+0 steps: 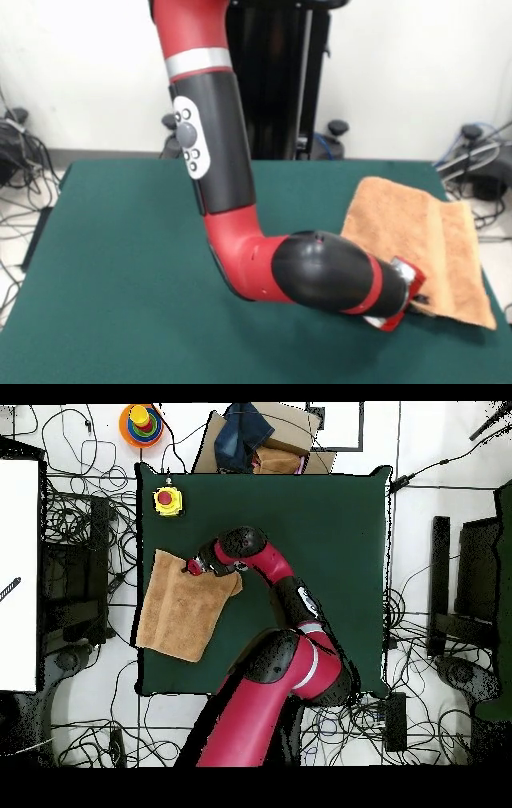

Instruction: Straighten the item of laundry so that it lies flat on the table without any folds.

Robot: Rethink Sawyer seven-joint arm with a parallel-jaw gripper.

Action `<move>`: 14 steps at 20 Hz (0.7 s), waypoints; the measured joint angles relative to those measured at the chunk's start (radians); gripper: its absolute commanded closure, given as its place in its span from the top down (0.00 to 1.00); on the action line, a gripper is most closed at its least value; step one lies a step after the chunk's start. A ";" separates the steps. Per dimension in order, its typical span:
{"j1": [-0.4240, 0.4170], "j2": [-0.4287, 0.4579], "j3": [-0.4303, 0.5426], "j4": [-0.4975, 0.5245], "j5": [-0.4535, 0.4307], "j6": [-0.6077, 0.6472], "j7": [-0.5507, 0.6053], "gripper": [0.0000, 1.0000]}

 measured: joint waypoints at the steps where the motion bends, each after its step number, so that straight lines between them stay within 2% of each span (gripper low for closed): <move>1: 0.005 0.006 0.009 -0.006 0.004 -0.002 0.000 0.00; 8: 0.046 0.044 0.064 -0.054 0.029 -0.022 0.000 0.00; 14: 0.058 0.045 0.071 -0.061 0.027 -0.030 0.000 0.00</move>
